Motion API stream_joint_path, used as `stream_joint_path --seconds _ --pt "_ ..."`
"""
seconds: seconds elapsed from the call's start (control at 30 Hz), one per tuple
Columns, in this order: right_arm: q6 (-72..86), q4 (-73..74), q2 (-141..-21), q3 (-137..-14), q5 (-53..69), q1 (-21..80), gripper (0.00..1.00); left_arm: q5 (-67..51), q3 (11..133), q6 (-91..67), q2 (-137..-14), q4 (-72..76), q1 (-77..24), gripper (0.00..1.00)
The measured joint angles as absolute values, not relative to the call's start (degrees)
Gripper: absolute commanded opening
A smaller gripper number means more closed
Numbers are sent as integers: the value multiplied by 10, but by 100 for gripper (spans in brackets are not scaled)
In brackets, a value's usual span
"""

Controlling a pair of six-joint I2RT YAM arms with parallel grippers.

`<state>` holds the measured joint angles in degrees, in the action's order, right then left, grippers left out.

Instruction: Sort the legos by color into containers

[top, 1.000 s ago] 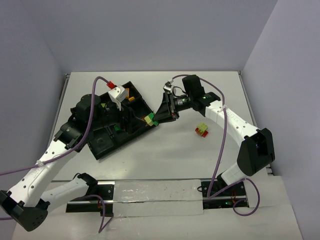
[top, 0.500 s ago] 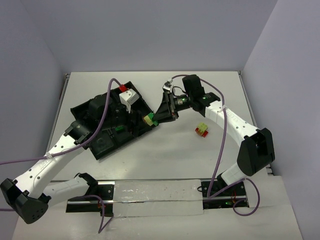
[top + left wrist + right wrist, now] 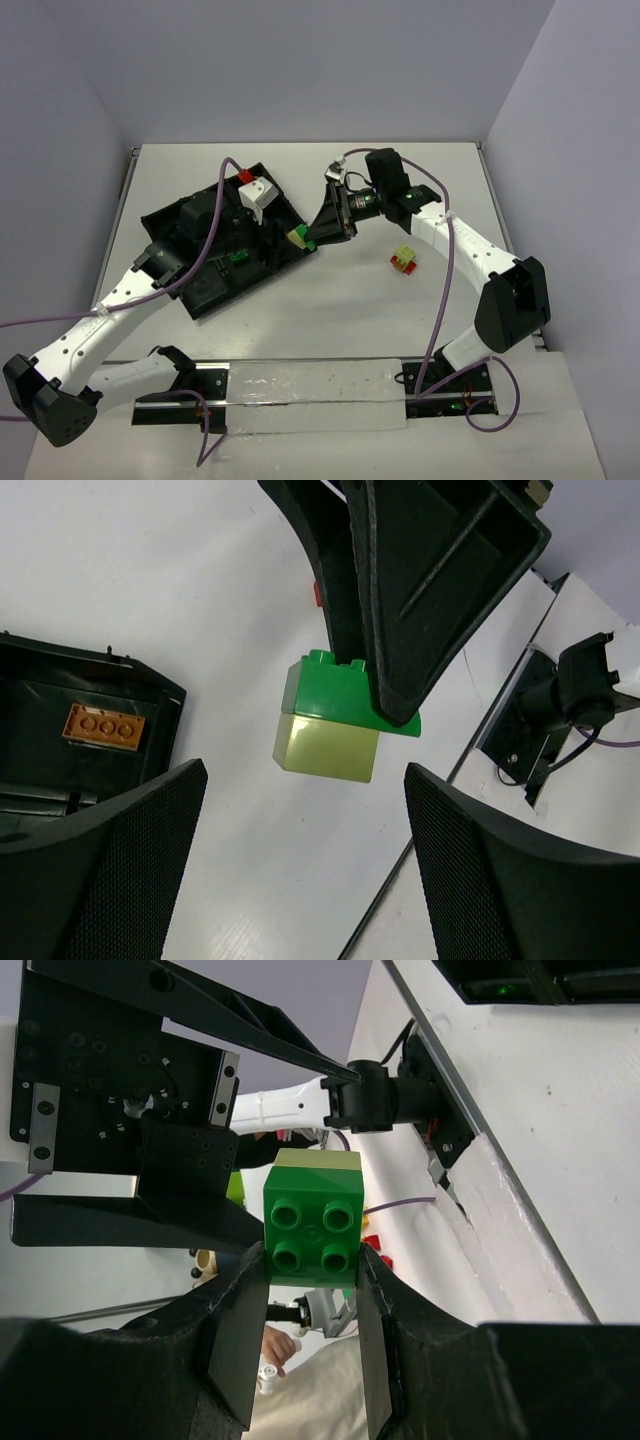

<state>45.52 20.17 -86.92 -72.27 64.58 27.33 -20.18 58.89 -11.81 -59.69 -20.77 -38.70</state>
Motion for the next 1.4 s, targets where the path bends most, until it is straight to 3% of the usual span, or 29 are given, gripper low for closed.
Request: stream_joint_path --seconds 0.23,0.43,0.53,0.67,0.73,1.4 --pt "462 195 -867 -719 649 273 9 -204 589 -120 -605 -193 -387 74" --pt "471 183 -865 -715 650 273 9 -210 589 -126 -610 -190 -387 57" --pt "474 174 -863 -710 649 273 9 -215 589 -130 -610 -189 -388 41" --pt "488 173 -862 -707 644 273 9 -218 589 -125 -610 -189 -392 7" --pt "491 172 -862 -707 645 272 9 -217 588 -124 -610 -188 -393 0" --pt "516 133 -860 -697 654 272 8 -203 564 -124 -551 -199 -392 0"
